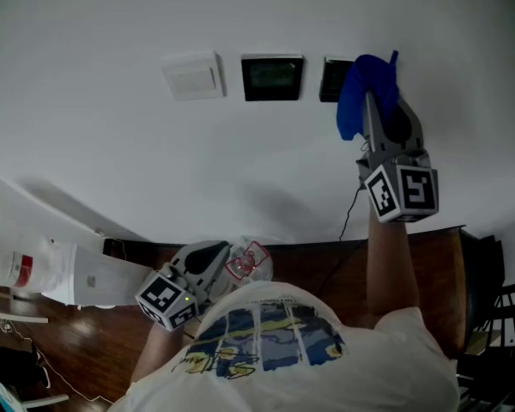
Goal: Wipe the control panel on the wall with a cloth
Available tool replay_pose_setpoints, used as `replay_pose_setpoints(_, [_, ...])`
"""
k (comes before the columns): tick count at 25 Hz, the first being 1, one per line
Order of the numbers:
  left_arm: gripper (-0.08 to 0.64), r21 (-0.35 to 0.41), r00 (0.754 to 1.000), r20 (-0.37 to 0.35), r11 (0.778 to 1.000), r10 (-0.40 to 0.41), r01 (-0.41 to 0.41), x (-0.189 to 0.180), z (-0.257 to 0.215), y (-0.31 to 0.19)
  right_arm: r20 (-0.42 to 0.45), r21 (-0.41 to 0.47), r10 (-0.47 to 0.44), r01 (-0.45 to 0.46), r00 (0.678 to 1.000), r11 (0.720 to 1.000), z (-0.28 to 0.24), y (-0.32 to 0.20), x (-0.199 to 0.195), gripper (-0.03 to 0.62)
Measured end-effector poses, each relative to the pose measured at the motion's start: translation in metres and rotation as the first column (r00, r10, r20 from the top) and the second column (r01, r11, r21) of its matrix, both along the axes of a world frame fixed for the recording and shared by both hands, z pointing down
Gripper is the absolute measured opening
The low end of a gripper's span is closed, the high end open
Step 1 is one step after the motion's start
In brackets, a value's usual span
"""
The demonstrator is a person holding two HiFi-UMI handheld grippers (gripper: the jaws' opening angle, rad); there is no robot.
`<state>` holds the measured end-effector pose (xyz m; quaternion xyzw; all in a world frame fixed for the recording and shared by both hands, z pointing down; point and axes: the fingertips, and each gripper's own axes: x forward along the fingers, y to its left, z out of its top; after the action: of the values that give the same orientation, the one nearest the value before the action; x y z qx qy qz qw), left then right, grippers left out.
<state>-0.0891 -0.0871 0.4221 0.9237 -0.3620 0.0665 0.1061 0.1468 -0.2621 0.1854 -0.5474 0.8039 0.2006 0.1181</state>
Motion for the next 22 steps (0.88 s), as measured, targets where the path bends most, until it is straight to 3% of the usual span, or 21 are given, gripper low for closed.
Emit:
replay_pose_setpoints(12, [0.0,-0.007,1.0,0.007,1.0,0.025,-0.025,0.01,0.002,-0.004,0.018,-0.028,0.115,-0.114,0.993,0.993,0.013,-0.01,0.056,0.097])
replay_pose_setpoints(22, [0.0,-0.008,1.0,0.002,1.0,0.025,-0.025,0.009,0.002,-0.002,0.02,-0.03,0.104,-0.104,0.994,0.994,0.014,-0.005,0.056,0.097])
